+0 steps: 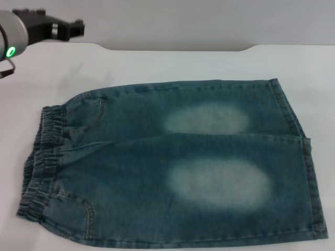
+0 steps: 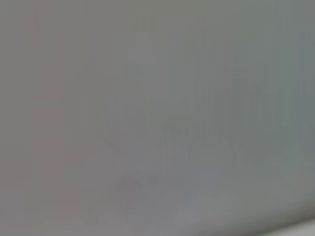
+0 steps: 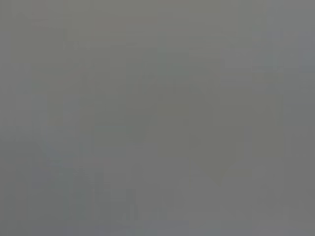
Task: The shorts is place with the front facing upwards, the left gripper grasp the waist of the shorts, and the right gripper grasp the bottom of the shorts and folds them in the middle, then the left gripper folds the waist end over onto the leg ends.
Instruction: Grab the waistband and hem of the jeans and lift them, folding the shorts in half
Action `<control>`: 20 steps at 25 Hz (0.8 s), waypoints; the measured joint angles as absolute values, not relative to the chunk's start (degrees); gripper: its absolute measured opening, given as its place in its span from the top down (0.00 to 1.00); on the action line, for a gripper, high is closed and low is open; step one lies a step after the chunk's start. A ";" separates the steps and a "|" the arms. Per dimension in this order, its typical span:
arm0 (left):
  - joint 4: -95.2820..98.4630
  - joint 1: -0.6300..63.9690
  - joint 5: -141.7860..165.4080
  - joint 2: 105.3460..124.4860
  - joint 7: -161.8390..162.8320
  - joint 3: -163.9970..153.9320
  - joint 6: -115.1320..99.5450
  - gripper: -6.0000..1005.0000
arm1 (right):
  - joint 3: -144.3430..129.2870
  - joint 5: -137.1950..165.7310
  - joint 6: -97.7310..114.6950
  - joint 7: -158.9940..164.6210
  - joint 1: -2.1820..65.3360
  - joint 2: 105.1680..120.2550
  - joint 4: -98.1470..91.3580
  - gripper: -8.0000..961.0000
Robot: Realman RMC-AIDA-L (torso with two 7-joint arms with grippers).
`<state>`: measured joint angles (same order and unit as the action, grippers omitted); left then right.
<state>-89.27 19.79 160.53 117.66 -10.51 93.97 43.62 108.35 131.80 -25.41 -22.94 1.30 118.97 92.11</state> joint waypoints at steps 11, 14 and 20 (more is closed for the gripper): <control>-92.01 23.17 160.92 117.71 -13.84 99.42 65.18 0.16 | 110.45 144.41 -44.77 -14.32 -0.03 118.95 96.21 0.26; -89.70 25.22 160.94 117.65 -14.52 99.88 68.06 0.16 | 109.64 150.58 -47.88 -10.95 0.48 118.98 98.06 0.26; -90.02 26.36 161.30 117.62 -15.85 101.81 73.37 0.16 | 104.03 166.51 -57.10 -3.10 2.74 118.70 104.89 0.26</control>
<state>-90.02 26.36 161.30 117.62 -15.85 101.82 73.37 104.03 166.51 -57.10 -3.10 2.74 118.70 104.89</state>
